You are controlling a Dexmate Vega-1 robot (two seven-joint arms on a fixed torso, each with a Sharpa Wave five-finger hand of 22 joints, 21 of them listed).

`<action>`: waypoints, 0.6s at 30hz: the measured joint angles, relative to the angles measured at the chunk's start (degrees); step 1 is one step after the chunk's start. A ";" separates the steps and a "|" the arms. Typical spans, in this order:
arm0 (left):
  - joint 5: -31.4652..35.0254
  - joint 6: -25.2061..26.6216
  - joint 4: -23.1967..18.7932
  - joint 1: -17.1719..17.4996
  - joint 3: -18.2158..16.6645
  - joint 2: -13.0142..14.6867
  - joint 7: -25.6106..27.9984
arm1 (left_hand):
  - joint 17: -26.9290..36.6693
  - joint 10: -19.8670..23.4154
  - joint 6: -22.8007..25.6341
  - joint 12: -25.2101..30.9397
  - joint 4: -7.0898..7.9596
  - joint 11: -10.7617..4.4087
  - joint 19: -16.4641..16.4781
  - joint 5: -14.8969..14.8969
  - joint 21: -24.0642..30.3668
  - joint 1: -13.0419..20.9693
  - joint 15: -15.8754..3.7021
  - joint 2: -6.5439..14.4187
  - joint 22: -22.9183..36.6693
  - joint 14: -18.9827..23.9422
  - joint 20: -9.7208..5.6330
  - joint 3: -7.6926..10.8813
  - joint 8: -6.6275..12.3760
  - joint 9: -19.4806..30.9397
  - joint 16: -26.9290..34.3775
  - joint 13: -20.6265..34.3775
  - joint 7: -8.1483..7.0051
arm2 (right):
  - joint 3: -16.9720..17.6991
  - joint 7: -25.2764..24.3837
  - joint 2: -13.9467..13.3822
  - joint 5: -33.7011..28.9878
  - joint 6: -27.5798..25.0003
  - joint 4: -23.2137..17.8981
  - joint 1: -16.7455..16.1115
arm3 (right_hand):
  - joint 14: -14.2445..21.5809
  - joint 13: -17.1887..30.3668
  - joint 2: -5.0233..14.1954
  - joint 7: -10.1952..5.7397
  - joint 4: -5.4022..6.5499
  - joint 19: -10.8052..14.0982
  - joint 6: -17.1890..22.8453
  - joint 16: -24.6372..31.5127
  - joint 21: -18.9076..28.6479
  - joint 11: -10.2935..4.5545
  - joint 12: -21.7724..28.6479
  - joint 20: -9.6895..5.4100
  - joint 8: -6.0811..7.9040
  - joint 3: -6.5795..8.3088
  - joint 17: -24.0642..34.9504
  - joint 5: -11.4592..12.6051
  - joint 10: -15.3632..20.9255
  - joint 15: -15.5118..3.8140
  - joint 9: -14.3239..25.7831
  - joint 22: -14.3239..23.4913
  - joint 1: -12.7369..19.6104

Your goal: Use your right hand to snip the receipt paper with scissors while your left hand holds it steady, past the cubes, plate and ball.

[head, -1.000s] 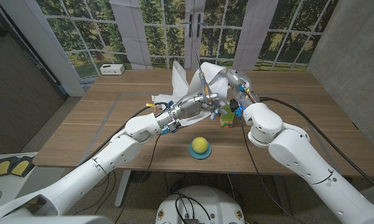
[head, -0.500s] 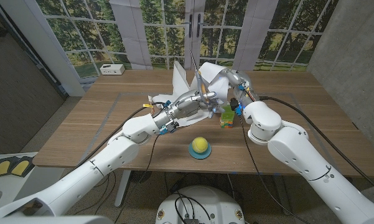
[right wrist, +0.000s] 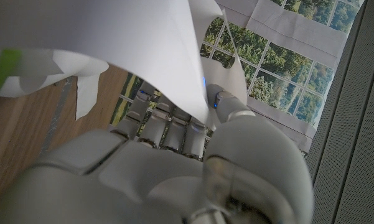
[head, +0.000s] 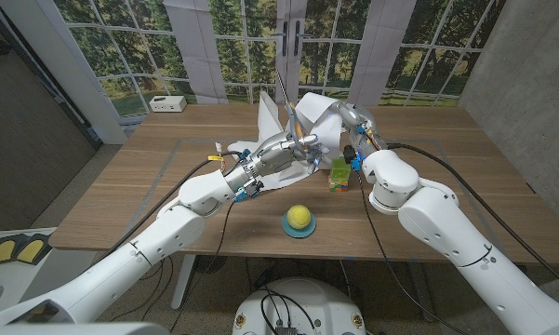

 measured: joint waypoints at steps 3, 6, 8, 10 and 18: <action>-0.02 -0.63 0.19 0.24 -0.24 -0.23 -0.08 | 0.09 0.00 0.00 0.00 0.00 0.00 0.00 -0.33 0.22 -0.04 -0.01 0.04 0.06 -0.01 0.00 0.00 0.00 0.00 0.00 -0.18 0.00 | -0.07 -0.12 0.00 0.27 -0.69 0.01 0.21 | 0.00 0.14 0.01 0.00 0.00 2.07 0.00 0.13 1.41 0.00 0.00 -1.12 0.00 0.00 0.28 0.00 0.00 0.00 0.00 0.29 0.01; -0.14 -1.19 0.45 0.38 -0.39 -0.40 -0.18 | 0.09 0.00 0.00 0.00 0.00 0.00 0.00 -0.84 0.43 -0.04 -0.01 0.04 0.06 -0.01 0.00 0.00 0.00 0.12 0.00 -0.44 0.00 | -0.27 -0.05 0.00 0.31 -0.75 0.09 0.46 | 0.00 0.16 0.02 0.00 -0.14 3.47 0.00 0.35 2.15 0.00 0.00 -1.66 0.00 -0.14 0.17 0.00 0.00 0.00 0.02 0.40 0.02; -0.26 -1.47 0.53 0.42 -0.45 -0.45 -0.24 | 0.33 0.14 0.00 0.00 0.00 0.14 0.00 -0.99 0.65 -0.04 -0.01 0.04 0.05 -0.01 0.00 0.00 0.00 0.18 0.00 -0.45 0.00 | -0.39 0.04 0.00 0.31 -0.75 0.15 0.58 | 0.00 0.23 0.25 0.00 -0.38 5.34 0.00 0.85 3.51 0.01 0.00 -2.15 -0.03 -0.37 0.14 0.00 0.00 0.00 0.03 0.72 0.25; -0.56 -2.04 0.89 0.52 -0.60 -0.62 -0.43 | 0.35 0.22 0.00 0.00 0.00 0.22 0.00 -1.54 0.88 -0.04 -0.01 0.04 0.09 -0.01 0.00 0.00 0.00 0.11 0.00 -0.69 0.00 | -0.58 0.35 -0.05 0.26 -0.74 0.27 0.81 | -0.01 0.05 0.33 0.00 -0.23 6.26 0.00 0.89 4.28 0.01 0.00 -2.45 -0.04 -0.61 0.24 0.00 -0.01 0.00 0.05 0.82 0.33; -0.85 -3.90 1.93 1.26 -1.22 -1.33 -0.02 | 0.35 0.52 0.00 0.54 0.00 0.53 0.23 -1.77 1.70 -0.04 -0.02 0.04 0.32 -0.01 -0.21 0.01 0.12 0.17 0.00 -0.70 0.00 | -1.28 1.10 -0.18 -0.45 -0.56 0.96 1.74 | 0.87 -0.22 0.36 0.00 -0.36 6.26 0.01 1.66 4.96 0.02 0.00 -2.45 -0.15 -0.85 0.34 -0.01 -0.02 -0.01 0.05 1.09 0.98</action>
